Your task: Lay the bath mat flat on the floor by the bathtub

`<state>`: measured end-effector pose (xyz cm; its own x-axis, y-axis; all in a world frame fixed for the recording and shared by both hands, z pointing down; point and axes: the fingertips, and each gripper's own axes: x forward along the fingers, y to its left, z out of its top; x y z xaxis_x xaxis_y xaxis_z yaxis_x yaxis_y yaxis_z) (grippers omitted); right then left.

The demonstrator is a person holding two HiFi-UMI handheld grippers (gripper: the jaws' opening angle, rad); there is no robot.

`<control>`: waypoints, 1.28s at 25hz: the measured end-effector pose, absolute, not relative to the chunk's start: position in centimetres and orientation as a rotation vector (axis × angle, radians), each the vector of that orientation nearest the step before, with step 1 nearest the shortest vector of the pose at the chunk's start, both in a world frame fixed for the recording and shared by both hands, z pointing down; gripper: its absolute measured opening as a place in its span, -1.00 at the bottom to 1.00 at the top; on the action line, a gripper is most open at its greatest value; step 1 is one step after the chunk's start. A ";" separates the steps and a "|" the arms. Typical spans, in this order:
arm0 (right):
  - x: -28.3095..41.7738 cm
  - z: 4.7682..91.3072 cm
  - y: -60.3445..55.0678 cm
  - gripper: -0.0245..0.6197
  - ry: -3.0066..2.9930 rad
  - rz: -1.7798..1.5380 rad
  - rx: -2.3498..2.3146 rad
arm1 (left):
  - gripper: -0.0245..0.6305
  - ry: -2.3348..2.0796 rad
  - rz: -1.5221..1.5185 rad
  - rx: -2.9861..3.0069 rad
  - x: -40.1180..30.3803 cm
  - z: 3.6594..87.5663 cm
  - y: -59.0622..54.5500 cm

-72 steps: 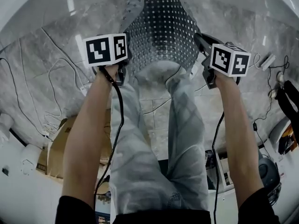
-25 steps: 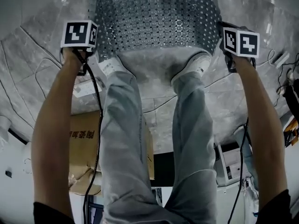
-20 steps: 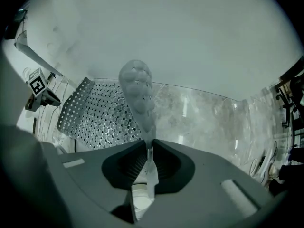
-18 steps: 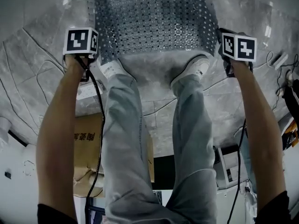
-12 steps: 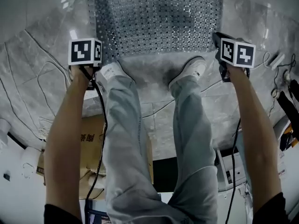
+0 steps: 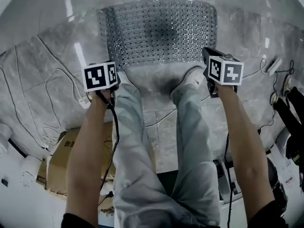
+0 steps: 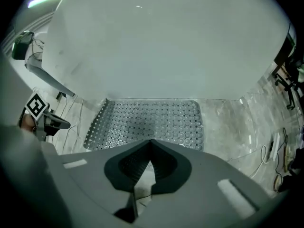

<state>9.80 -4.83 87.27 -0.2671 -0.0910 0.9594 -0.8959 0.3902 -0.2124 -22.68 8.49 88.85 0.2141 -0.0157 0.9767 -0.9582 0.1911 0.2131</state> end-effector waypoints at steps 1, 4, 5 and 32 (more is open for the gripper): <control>9.4 86.4 -4.7 -0.90 -1.664 1.003 0.879 | -0.91 -1.138 0.889 1.163 -22.3 87.9 8.3; 8.9 83.8 -4.1 -0.90 -1.670 0.989 0.879 | -0.91 -1.163 0.828 1.183 -21.5 85.1 7.9; 8.9 82.9 -3.9 -0.90 -1.661 1.003 0.897 | -0.91 -1.174 0.817 1.193 -21.3 84.0 7.9; 3.3 52.7 -4.1 -0.90 -2.020 1.319 1.080 | -0.91 -1.355 0.672 1.418 -12.4 51.7 3.4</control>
<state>3.31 -4.14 52.70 -0.5650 -0.3483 0.7480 -0.8249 0.2187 -0.5212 -12.41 3.44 51.67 0.2116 -0.3780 0.9013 -0.9463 0.1514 0.2856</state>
